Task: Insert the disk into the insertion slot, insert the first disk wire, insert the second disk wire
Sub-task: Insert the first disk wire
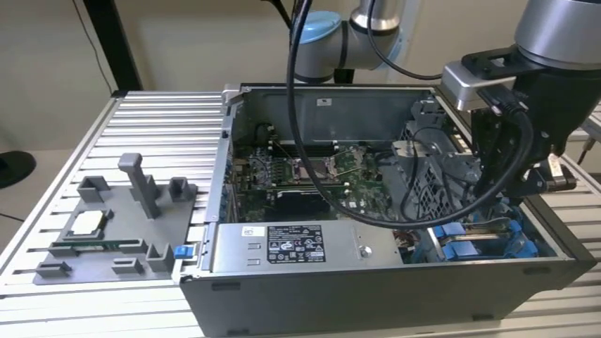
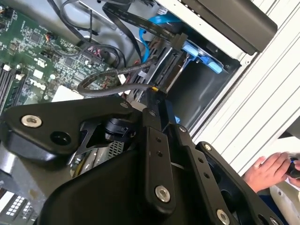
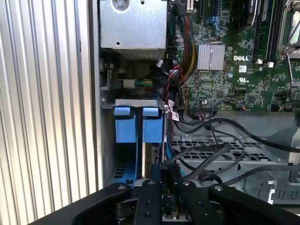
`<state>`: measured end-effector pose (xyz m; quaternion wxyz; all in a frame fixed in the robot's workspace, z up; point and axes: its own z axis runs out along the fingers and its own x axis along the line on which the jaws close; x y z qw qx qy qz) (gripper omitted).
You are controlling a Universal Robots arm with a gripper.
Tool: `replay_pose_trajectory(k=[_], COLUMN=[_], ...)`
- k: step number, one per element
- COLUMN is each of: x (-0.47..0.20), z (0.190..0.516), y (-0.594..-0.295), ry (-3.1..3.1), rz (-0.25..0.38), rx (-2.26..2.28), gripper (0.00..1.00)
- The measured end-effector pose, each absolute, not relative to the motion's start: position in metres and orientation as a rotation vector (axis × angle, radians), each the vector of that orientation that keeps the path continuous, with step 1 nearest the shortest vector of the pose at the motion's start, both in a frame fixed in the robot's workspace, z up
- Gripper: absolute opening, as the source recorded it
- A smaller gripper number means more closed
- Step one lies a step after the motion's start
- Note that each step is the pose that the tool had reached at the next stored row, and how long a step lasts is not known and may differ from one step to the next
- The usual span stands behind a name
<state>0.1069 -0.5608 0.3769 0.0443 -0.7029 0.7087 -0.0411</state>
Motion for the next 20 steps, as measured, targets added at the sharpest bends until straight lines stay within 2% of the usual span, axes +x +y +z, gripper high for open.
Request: replay_pose_trajectory(k=[6, 20], x=[0.112, 0.144], z=[0.372, 0.366], y=[-0.567, -0.568], ry=[2.167, 2.192], rz=[-0.116, -0.03], rx=[-2.146, -2.167], gripper=[0.0, 0.0])
